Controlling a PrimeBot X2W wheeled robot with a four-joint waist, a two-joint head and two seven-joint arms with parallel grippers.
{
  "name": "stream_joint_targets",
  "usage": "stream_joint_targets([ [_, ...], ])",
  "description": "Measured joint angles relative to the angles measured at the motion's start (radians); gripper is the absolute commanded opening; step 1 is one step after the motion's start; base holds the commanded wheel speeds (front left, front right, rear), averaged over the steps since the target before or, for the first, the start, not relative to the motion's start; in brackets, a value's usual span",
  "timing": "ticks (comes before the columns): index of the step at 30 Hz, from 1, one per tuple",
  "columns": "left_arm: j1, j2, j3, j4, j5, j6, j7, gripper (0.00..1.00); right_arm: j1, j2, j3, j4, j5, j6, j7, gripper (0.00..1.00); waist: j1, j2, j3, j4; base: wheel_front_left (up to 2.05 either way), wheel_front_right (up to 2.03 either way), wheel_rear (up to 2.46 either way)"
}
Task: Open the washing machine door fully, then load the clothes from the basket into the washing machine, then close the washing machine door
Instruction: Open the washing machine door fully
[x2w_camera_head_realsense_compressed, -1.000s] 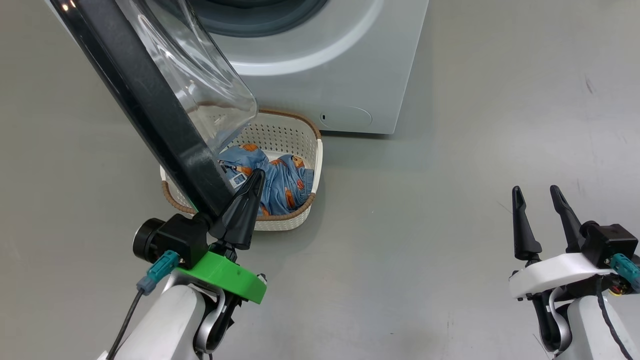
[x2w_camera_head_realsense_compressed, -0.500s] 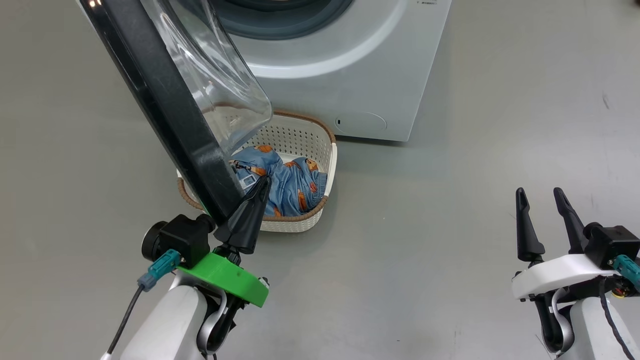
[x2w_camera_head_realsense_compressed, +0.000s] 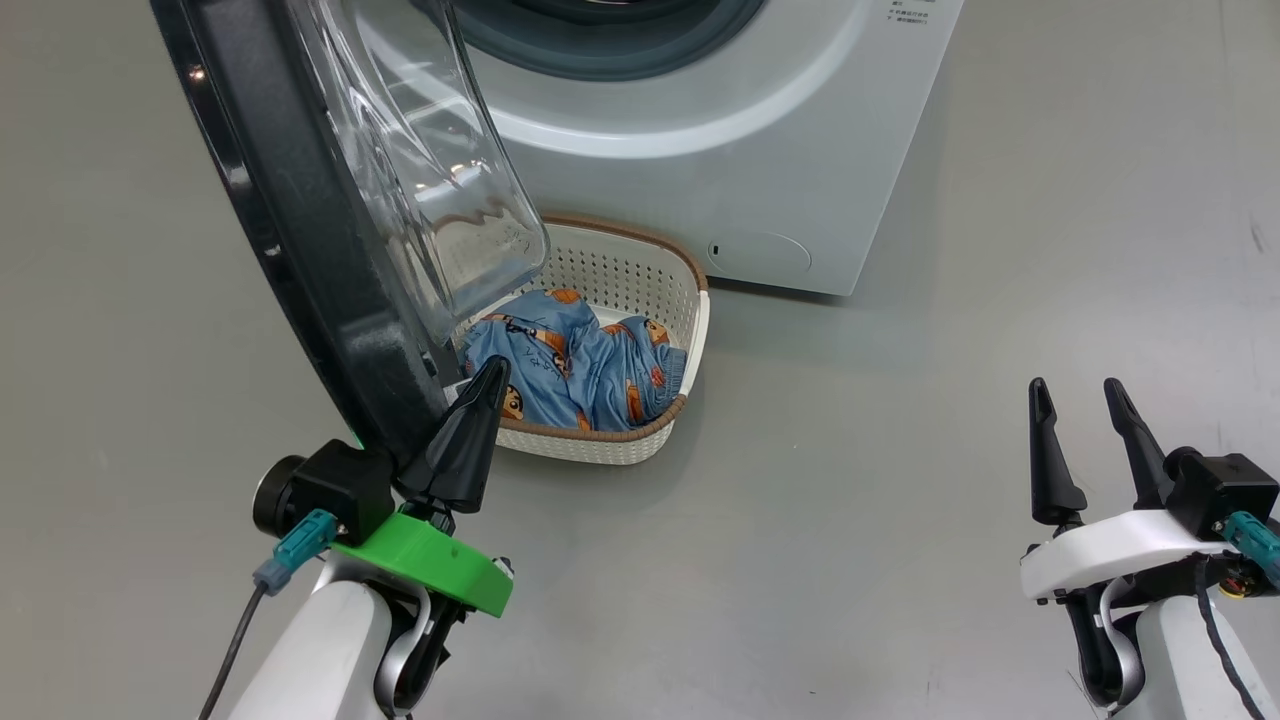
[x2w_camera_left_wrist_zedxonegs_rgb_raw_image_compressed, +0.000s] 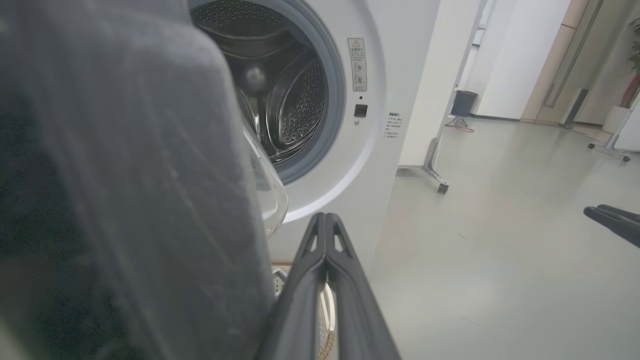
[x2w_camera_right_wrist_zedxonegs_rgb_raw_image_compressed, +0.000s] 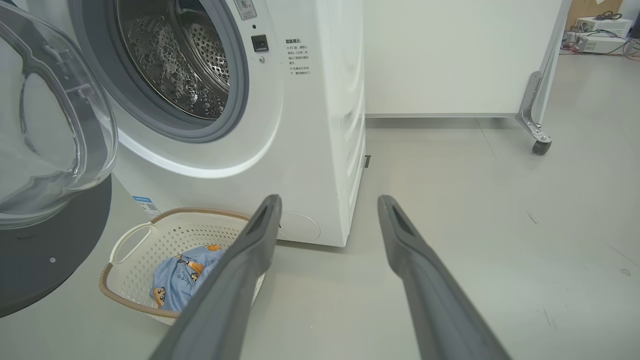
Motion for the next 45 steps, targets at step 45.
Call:
stream_joint_targets([
  [45, 0.063, 0.086, 0.357, 0.101, -0.039, 0.088, 0.000, 0.00, 0.002, 0.007, 0.040, 0.017, -0.033, 0.009, 0.000, 1.00, 0.0000, 0.0000, -0.007, 0.129, 0.00, 0.00, 0.00],
])
